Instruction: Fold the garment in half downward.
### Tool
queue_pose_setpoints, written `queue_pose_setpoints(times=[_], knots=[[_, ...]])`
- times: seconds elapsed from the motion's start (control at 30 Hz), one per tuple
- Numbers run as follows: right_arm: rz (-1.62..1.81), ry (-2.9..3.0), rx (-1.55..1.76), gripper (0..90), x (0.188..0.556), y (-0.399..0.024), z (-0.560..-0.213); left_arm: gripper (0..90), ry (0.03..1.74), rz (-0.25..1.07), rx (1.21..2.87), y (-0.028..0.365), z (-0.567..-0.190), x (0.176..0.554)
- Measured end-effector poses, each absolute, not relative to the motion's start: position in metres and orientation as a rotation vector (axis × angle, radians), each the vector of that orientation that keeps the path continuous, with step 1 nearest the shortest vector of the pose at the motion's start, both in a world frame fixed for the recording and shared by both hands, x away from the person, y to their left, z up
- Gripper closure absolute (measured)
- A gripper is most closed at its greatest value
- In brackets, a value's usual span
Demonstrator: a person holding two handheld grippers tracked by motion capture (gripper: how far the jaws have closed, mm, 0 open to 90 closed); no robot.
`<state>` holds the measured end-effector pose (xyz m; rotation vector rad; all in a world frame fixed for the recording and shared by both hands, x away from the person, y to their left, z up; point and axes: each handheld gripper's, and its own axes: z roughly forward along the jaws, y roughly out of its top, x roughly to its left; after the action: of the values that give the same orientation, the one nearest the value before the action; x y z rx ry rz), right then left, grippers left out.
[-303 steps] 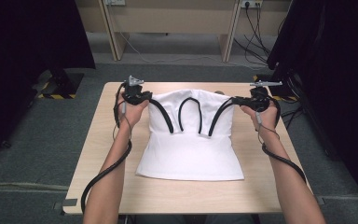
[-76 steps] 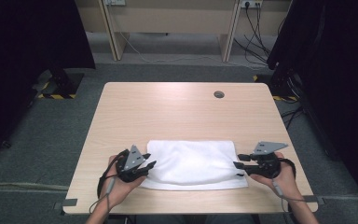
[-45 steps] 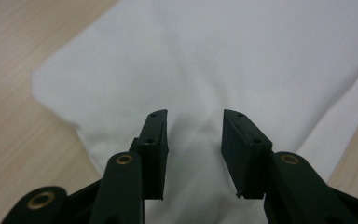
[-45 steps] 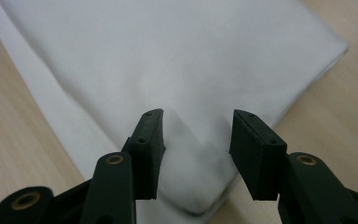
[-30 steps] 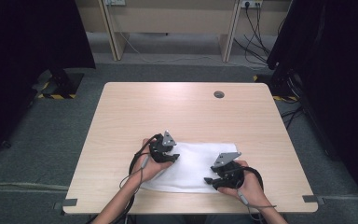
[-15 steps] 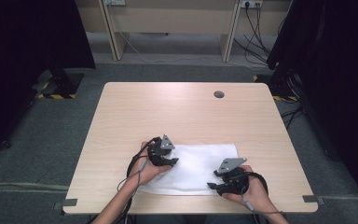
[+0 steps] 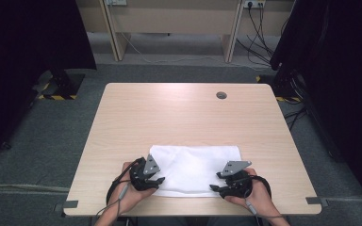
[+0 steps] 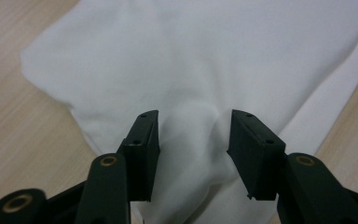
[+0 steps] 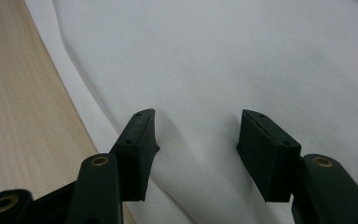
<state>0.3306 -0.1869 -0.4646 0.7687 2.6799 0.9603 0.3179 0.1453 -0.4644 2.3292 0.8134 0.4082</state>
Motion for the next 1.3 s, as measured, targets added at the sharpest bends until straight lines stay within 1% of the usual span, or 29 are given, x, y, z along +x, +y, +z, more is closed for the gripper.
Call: queue_pose_setpoints(times=[0.27,0.43,0.5,0.6,0.7,0.8,0.87,1.07,1.2,1.3], knots=[[0.959,2.683,0.77,46.2,0.342,-0.18,-0.464,52.7,0.848,0.432,2.331,0.15,-0.464,0.329],[1.0,2.715,0.805,42.2,0.352,-0.177,-0.46,51.9,0.858,0.433,2.303,0.155,-0.46,0.334],[1.021,2.686,0.799,41.9,0.353,-0.177,-0.455,50.0,0.858,0.431,2.262,0.154,-0.456,0.336],[1.027,2.65,0.823,39.2,0.355,-0.177,-0.449,42.2,0.881,0.433,2.23,0.148,-0.451,0.341],[0.995,2.662,0.828,36.9,0.355,-0.173,-0.453,39.8,0.882,0.434,2.242,0.14,-0.453,0.346],[0.924,2.668,0.819,36.9,0.353,-0.17,-0.461,40.4,0.888,0.43,2.274,0.135,-0.46,0.349],[0.942,2.652,0.821,36.8,0.351,-0.17,-0.465,41.3,0.893,0.423,2.283,0.134,-0.464,0.349],[0.958,2.652,0.821,35.9,0.35,-0.173,-0.461,41.9,0.901,0.427,2.279,0.136,-0.466,0.347],[0.962,2.596,0.872,36.0,0.35,-0.187,-0.451,43.8,0.916,0.412,2.272,0.139,-0.466,0.347],[0.922,2.587,0.927,36.4,0.351,-0.2,-0.453,46.0,0.914,0.423,2.276,0.139,-0.466,0.345]])
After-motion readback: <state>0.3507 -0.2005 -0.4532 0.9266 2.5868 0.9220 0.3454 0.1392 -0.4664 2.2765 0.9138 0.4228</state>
